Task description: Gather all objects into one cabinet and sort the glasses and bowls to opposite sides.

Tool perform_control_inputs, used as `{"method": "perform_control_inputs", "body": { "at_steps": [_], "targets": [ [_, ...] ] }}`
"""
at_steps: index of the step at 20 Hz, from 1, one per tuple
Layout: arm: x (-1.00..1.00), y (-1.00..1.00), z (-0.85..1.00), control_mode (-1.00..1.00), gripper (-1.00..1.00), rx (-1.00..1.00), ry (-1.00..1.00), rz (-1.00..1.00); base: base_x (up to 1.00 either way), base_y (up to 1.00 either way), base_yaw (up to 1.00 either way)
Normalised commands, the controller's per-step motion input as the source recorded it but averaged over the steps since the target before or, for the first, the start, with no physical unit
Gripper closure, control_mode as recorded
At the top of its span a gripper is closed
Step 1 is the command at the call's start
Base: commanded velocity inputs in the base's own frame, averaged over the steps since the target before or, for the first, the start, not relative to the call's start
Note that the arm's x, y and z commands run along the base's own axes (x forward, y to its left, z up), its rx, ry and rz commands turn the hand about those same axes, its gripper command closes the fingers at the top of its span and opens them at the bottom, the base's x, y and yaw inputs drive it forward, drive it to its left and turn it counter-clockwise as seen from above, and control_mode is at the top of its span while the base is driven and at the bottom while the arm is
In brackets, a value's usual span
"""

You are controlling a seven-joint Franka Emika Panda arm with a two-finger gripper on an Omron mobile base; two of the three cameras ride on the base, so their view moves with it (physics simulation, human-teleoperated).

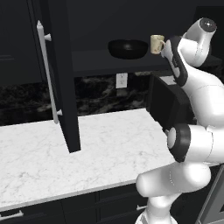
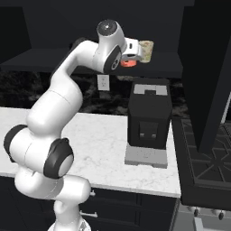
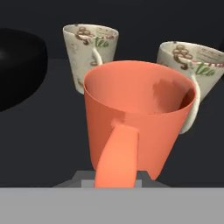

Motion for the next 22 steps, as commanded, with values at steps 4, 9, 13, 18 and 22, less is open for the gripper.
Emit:
{"method": "perform_control_inputs", "body": {
  "at_steps": [4, 9, 13, 18, 22],
  "targets": [
    [0.41, -0.06, -0.11, -1.00, 1.00, 0.00, 0.00, 0.00, 0.00, 0.00, 0.00],
    [0.41, -0.05, -0.24, -1.00, 1.00, 0.00, -0.01, 0.00, 0.00, 0.00, 0.00],
    [0.37, -0.09, -0.21, -1.00, 1.00, 0.00, -0.01, 0.00, 0.00, 0.00, 0.00],
    [0.36, -0.06, -0.13, -1.00, 1.00, 0.00, 0.00, 0.00, 0.00, 0.00, 0.00],
    [0.09, 0.00, -0.06, -1.00, -1.00, 0.00, 0.00, 0.00, 0.00, 0.00, 0.00]
  ]
}}
